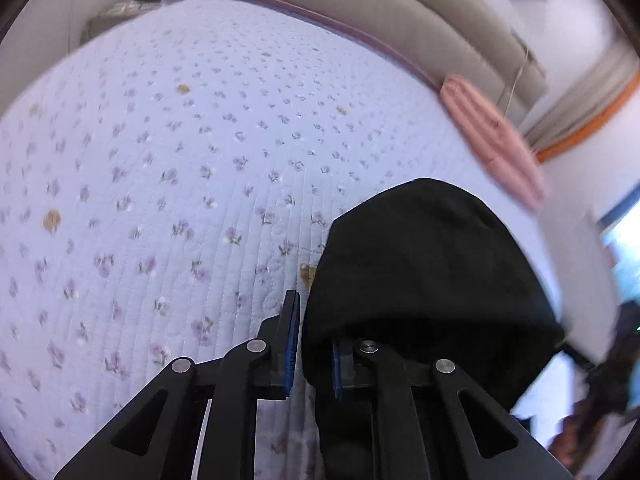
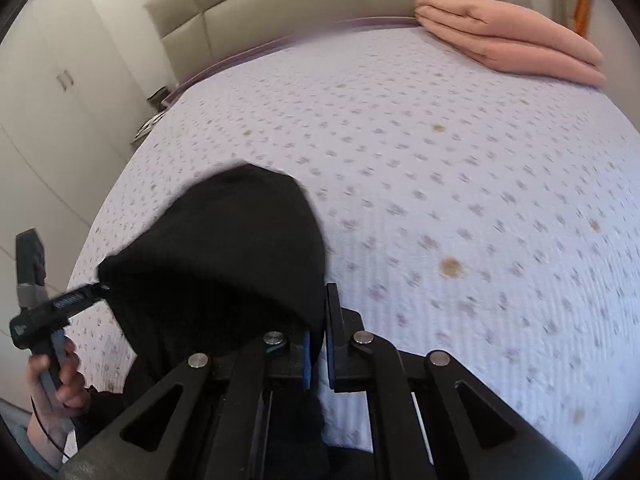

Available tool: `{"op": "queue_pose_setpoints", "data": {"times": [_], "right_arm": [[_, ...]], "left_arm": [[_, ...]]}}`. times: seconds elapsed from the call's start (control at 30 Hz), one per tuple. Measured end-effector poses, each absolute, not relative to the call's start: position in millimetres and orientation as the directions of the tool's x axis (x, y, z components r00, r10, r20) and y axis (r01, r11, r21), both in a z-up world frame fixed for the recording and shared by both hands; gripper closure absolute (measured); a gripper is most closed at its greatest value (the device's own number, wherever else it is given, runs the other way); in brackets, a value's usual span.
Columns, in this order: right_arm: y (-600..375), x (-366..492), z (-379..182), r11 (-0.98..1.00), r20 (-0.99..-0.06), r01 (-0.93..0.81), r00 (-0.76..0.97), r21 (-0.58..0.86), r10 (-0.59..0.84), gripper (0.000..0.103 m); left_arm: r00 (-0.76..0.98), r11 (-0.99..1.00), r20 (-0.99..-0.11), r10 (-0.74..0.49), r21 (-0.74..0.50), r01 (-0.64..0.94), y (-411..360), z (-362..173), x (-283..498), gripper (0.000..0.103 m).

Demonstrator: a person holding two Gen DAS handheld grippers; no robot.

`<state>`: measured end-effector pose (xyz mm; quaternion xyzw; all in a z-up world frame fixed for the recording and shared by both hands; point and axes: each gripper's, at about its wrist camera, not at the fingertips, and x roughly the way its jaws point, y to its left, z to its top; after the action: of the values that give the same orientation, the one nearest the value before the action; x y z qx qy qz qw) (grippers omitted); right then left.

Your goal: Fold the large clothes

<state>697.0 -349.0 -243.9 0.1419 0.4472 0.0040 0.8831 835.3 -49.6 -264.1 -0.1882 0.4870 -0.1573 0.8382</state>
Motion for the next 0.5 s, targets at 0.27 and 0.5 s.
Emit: {"op": "queue_pose_setpoints", "data": {"times": [0.27,0.5], "right_arm": [[-354,713,-328,0.973,-0.901,0.150,0.422,0.178,0.100,0.096],[-355,704,-314,0.992,-0.919,0.069,0.387,0.107,0.072,0.066]], "left_arm": [[0.350,0.877,-0.818,-0.456,-0.479,0.023,-48,-316,850,0.085],[0.442,0.954,-0.846,-0.299,-0.257,0.154,-47,-265,815,0.038]]}}
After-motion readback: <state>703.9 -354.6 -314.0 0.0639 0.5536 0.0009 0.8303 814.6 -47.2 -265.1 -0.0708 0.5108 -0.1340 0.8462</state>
